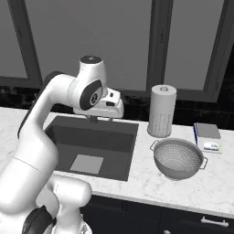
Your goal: Put the colander in the sink, put the apple in the colander, and turn on the sink faucet and pour water over the colander.
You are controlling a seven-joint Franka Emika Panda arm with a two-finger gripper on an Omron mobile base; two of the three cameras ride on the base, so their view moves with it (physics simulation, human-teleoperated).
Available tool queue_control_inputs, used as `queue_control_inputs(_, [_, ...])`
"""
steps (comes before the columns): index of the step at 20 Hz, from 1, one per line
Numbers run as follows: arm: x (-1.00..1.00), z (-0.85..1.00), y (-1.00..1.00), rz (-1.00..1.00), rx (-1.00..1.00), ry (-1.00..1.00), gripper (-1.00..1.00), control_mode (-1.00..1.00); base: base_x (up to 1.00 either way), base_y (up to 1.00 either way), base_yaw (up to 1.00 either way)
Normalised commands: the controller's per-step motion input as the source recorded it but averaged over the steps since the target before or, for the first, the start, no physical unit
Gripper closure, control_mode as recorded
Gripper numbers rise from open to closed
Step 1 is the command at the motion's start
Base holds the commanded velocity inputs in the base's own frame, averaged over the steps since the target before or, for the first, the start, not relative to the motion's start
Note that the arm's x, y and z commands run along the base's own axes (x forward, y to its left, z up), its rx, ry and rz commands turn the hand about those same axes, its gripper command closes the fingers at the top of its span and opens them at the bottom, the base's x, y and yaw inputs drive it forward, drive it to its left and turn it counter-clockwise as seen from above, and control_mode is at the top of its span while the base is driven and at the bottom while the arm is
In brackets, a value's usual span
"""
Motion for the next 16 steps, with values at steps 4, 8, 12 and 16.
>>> queue_control_inputs(4, [-0.15,0.0,-0.9,-0.02,0.0,0.03,-1.0,-1.0,0.0,0.0,0.0])
queue_control_inputs(8, [-0.18,0.0,-0.7,-0.03,0.0,0.04,-1.0,-1.0,0.0,0.0,0.0])
queue_control_inputs(12, [-0.12,-0.04,-0.61,-0.03,0.0,0.04,-1.0,-1.0,0.0,0.0,0.0])
queue_control_inputs(16, [-0.05,-0.18,-0.56,-0.02,0.0,0.0,-1.0,-1.0,0.0,0.0,0.0])
